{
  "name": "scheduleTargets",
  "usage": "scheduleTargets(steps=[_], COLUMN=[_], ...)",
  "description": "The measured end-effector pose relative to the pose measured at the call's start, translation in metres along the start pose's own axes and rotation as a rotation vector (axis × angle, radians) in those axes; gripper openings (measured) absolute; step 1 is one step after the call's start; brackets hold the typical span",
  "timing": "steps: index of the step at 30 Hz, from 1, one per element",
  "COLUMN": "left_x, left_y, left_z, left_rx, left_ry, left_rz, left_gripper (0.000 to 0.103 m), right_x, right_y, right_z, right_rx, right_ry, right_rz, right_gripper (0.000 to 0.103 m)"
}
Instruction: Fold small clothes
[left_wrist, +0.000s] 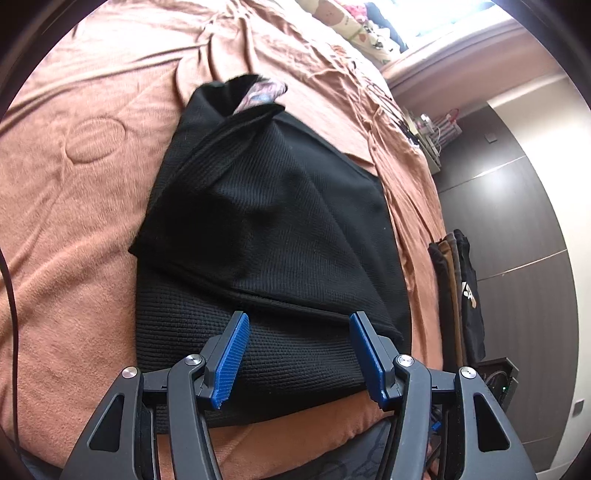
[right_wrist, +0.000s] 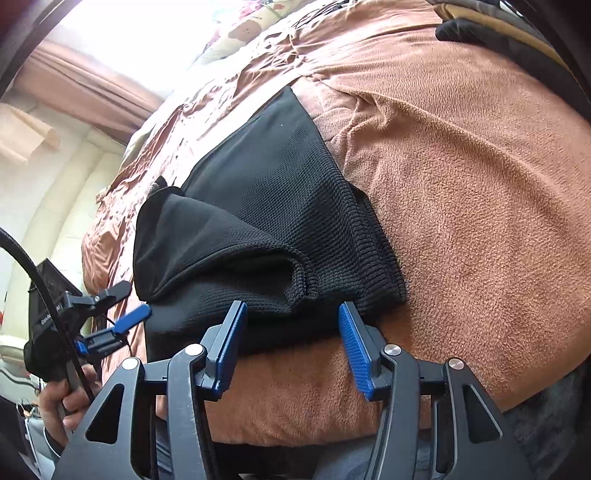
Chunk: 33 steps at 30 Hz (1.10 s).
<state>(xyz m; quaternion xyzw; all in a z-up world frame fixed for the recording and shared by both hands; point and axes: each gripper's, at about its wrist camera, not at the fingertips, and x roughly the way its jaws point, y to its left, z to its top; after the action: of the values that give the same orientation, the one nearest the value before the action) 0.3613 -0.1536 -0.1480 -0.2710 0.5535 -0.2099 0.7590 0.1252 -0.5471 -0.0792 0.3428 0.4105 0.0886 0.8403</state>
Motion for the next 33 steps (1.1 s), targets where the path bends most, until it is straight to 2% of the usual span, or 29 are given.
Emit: scheduleTargets(steps=[8, 11, 13, 17, 18, 19, 20, 21, 22, 33], left_x=[0.025, 0.03, 0.033, 0.034, 0.033, 0.032, 0.031, 0.029, 0.028, 0.015], left_y=[0.009, 0.008, 0.009, 0.009, 0.01, 0.01, 0.01, 0.009, 0.009, -0.032], left_z=[0.003, 0.006, 0.008, 0.014, 0.015, 0.017, 0.018, 0.02, 0.022, 0.053], left_rx=[-0.066, -0.084, -0.101, -0.114, -0.122, -0.127, -0.127, -0.125, -0.121, 0.002], left_ry=[0.029, 0.009, -0.007, -0.06, -0.07, -0.076, -0.08, -0.086, -0.092, -0.152], left_rz=[-0.006, -0.005, 0.0, 0.022, 0.035, 0.049, 0.059, 0.059, 0.055, 0.007], left_gripper=[0.059, 0.063, 0.064, 0.062, 0.052, 0.037, 0.03, 0.017, 0.01, 0.007], right_x=[0.003, 0.004, 0.004, -0.003, -0.006, -0.008, -0.011, -0.014, -0.016, -0.029], right_y=[-0.002, -0.002, -0.002, -0.001, 0.0, 0.0, 0.001, 0.002, 0.001, -0.009], right_z=[0.005, 0.005, 0.006, 0.005, 0.004, 0.004, 0.003, 0.003, 0.003, 0.003], right_rx=[0.017, 0.009, 0.007, -0.006, -0.016, -0.025, -0.034, -0.039, -0.043, -0.038], right_ry=[0.004, 0.007, 0.011, -0.011, -0.02, -0.025, -0.032, -0.039, -0.042, -0.053], right_rz=[0.01, 0.001, 0.002, 0.0, -0.001, 0.0, 0.003, 0.008, 0.012, 0.026], right_gripper=[0.048, 0.032, 0.012, 0.005, 0.005, 0.004, 0.004, 0.004, 0.004, 0.004])
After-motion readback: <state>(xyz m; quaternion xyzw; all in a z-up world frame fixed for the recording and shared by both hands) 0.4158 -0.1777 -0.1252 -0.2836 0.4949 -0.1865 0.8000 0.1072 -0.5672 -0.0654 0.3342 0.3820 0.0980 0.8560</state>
